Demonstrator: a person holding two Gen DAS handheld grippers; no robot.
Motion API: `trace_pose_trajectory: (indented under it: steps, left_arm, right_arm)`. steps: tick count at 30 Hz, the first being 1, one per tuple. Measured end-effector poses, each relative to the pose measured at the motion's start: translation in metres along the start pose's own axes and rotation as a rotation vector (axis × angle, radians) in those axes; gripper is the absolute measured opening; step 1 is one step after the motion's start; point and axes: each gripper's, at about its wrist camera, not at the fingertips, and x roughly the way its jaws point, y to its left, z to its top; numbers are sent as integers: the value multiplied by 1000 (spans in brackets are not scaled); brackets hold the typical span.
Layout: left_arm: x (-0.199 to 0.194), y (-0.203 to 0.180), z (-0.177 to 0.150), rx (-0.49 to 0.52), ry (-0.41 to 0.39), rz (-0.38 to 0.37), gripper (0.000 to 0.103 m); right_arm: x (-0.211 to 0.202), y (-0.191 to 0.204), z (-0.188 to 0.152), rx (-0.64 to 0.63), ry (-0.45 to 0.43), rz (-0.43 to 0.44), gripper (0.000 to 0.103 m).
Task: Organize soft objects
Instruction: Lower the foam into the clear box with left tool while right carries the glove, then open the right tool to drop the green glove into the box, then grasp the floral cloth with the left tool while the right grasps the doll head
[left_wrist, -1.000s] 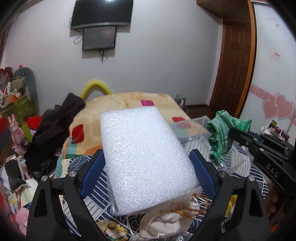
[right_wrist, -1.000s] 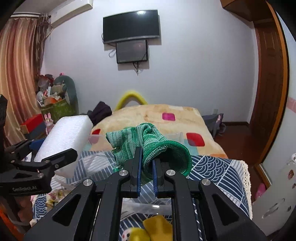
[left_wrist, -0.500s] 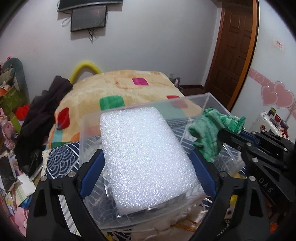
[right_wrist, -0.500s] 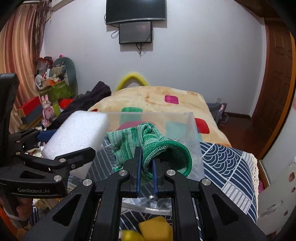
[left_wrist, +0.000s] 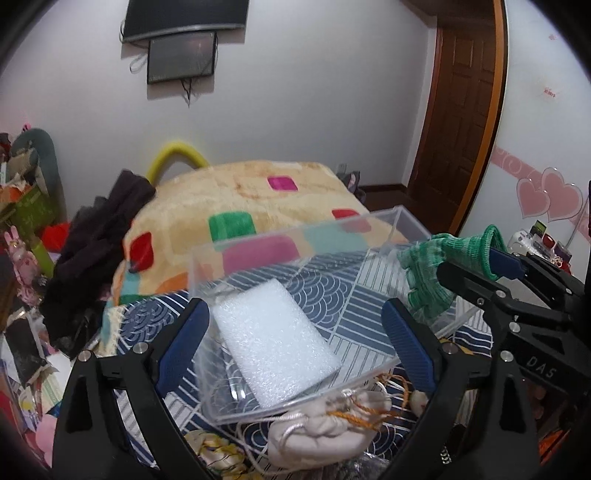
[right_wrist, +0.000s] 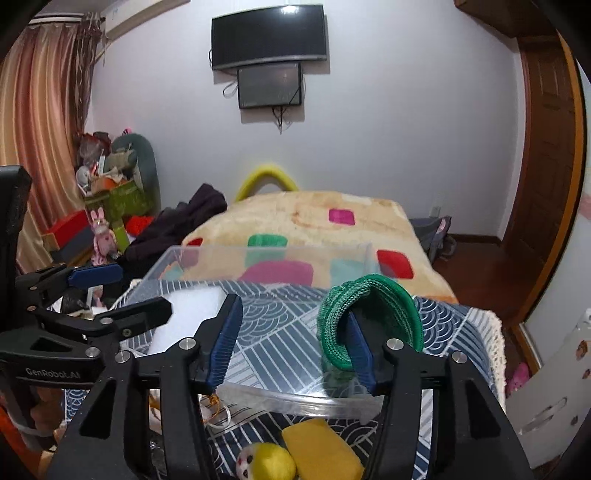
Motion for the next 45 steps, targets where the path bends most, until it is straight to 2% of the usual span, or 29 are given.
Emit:
trace_pose_trajectory:
  steps: [5, 9, 13, 17, 23, 27, 34, 43, 45]
  left_arm:
    - [-32, 1, 1, 10, -67, 17, 100]
    - [-58, 5, -5, 26, -106, 40, 102]
    - [-75, 11, -17, 32, -120, 58, 102]
    - [-81, 18, -36, 32, -115, 97, 102]
    - [-71, 35, -70, -23, -46, 98, 102]
    - [-55, 49, -92, -63, 19, 128, 102]
    - [-26, 65, -127, -101, 119, 173, 102]
    - [-2, 67, -145, -126, 181, 138, 102]
    - [2, 69, -148, -146, 195, 103, 94]
  right_arm:
    - [-23, 5, 7, -6, -59, -6, 56]
    - [-41, 8, 7, -18, -103, -13, 64]
    - [-54, 11, 2, -36, -137, -28, 65]
    - [-58, 16, -7, -56, -133, -40, 66]
    - [-45, 16, -27, -68, -67, -48, 66]
    - [-31, 11, -48, -50, 5, -46, 66]
    - [-9, 3, -76, 14, 124, 10, 65]
    - [-1, 24, -89, -52, 177, 63, 45]
    - [4, 24, -91, -60, 190, 51, 45]
